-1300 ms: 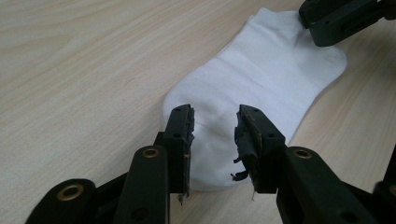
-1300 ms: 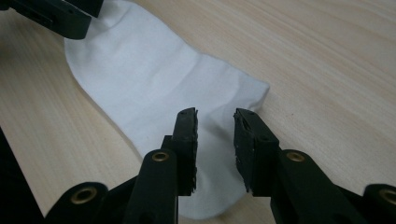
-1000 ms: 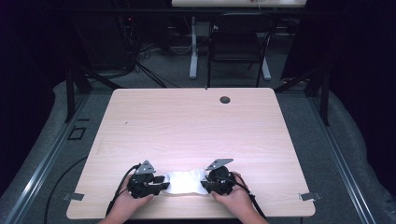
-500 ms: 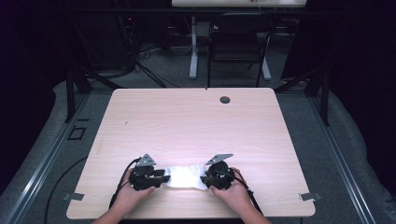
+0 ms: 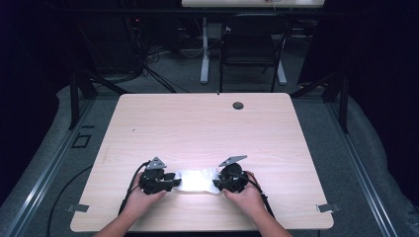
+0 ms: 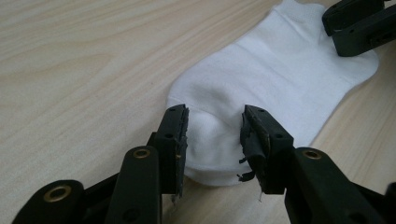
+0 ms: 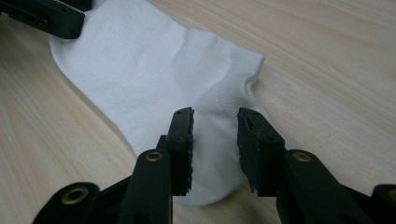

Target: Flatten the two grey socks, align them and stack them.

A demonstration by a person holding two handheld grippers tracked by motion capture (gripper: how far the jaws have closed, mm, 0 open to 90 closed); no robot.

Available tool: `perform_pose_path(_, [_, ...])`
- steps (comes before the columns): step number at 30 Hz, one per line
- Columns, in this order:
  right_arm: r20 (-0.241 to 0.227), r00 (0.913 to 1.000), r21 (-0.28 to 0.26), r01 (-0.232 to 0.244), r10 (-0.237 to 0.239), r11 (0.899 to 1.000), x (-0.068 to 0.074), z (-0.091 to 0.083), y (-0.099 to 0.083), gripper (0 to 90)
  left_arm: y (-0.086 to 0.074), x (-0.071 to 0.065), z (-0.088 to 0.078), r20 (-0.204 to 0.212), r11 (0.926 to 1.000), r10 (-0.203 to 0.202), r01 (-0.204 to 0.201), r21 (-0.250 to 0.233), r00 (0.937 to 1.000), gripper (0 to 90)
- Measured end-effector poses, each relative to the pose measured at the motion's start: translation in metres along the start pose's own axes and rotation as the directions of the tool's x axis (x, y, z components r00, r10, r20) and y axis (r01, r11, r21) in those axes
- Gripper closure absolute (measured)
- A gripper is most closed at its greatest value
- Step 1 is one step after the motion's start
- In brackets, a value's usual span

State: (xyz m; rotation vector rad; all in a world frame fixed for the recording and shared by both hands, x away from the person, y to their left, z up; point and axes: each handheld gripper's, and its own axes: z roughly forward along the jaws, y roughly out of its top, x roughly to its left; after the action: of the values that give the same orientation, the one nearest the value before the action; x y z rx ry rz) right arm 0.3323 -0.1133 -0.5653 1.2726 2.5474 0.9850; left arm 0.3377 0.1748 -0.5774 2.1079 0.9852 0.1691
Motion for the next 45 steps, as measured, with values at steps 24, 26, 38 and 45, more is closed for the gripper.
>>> perform_pose_path(24, [0.051,0.9972,-0.131,0.06,-0.054,0.989,0.003,-0.035,0.002,44.4,0.007,0.002,-0.031,-0.036,0.9962,-0.028,0.025,-0.083,0.999,38.8])
perform_pose_path(26, [0.064,0.995,-0.131,0.084,-0.076,0.988,0.006,-0.038,-0.001,42.8,0.005,0.001,-0.034,-0.047,0.9971,-0.021,0.018,-0.074,0.9987,38.1])
perform_pose_path(38, [0.053,0.9965,-0.149,0.072,-0.064,0.986,0.018,-0.044,-0.029,39.6,-0.013,-0.006,-0.055,-0.068,0.9968,0.014,-0.019,-0.077,0.9976,36.8])
perform_pose_path(45, [0.057,0.997,-0.186,0.062,-0.053,0.98,0.02,-0.041,-0.044,42.6,-0.026,0.001,-0.048,-0.087,0.9966,0.02,-0.026,-0.078,0.996,36.9])
